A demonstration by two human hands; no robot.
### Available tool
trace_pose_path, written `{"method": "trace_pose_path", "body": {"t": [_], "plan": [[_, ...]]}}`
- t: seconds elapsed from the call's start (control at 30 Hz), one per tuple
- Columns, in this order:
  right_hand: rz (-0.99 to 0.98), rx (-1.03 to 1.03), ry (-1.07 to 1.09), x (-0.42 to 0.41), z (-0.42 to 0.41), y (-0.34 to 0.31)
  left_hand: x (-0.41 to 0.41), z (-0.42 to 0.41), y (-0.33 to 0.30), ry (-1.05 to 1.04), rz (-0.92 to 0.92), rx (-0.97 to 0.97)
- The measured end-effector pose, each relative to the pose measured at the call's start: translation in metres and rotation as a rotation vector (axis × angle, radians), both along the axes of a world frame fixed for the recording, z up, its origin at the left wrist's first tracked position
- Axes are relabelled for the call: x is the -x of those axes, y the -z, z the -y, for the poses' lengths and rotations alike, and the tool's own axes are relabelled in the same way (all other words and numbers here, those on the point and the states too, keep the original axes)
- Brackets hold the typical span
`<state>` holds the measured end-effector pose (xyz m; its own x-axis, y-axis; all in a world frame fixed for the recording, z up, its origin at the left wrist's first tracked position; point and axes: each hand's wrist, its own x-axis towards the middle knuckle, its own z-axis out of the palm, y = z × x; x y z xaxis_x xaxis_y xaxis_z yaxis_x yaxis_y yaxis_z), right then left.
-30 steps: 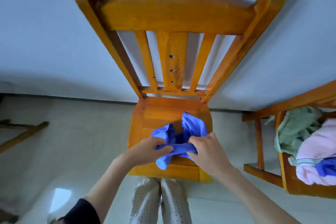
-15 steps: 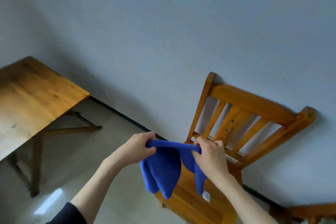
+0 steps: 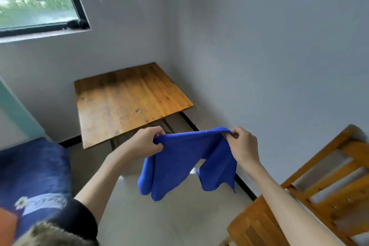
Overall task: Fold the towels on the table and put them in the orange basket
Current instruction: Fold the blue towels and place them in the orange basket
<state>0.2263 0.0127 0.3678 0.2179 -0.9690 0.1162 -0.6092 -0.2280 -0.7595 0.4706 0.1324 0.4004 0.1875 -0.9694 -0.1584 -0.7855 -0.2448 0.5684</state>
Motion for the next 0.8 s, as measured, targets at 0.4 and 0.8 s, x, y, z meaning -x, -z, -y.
{"method": "trace_pose_path", "body": {"t": [0.4,0.8], "plan": [[-0.012,0.111,-0.131,-0.173,0.059,0.004,-0.149,-0.033,0.005,-0.576,-0.037,0.377],[-0.102,0.042,-0.240,-0.283,0.184,0.017,-0.271,0.028,0.052,-0.550,-0.105,0.017]]}}
